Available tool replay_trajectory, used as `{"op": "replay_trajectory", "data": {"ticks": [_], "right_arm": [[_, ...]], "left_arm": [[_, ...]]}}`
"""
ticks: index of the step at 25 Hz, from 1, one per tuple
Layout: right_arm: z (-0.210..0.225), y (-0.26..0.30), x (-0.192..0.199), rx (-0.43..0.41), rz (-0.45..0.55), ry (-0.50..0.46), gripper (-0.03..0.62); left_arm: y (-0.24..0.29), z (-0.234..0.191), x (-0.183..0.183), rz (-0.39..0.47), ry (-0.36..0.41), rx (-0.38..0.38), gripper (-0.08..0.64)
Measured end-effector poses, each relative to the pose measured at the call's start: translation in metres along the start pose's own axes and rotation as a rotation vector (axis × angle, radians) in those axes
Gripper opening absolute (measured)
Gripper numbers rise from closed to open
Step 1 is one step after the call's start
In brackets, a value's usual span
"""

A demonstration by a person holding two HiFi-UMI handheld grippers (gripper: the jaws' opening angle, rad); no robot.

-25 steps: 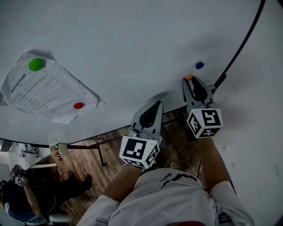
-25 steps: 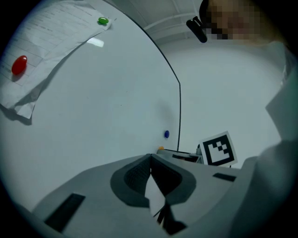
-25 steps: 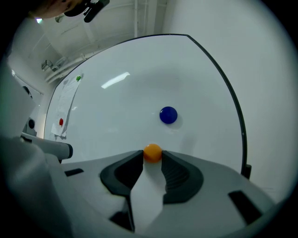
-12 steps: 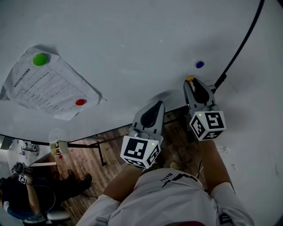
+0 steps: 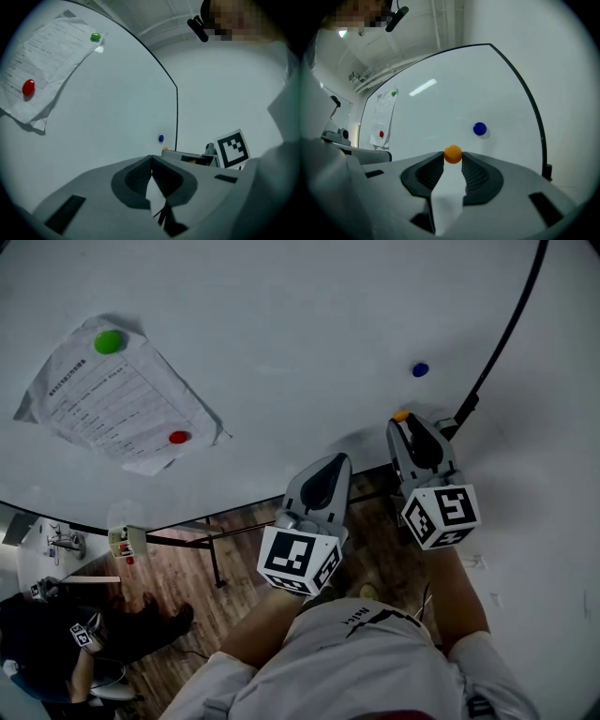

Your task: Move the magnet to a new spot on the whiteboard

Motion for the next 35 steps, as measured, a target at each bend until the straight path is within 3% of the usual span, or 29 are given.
{"op": "replay_trajectory", "data": {"ticks": [26,35], "right_arm": [[-0.055,-0.096,-0.032,-0.245,0.035,0.020,0.120],[-0.071,-0.113,-0.034,-0.305,0.031,0.018,0.120]], "left_arm": [[-0.056,0.069,-0.014,0.075,0.032,-0.134,0.012],[-0.073,0.075,-0.018,0.082,0.041,-0.182,0.012]]}}
Point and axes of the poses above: the fingertips, and each gripper's own axes: y forward along the fingers, z to its right, x out of its underside, the point moved 3 cm from there along -y, backward along the fingers, and after that the axes turned 5 degrees about x, right-handed, at the moved point
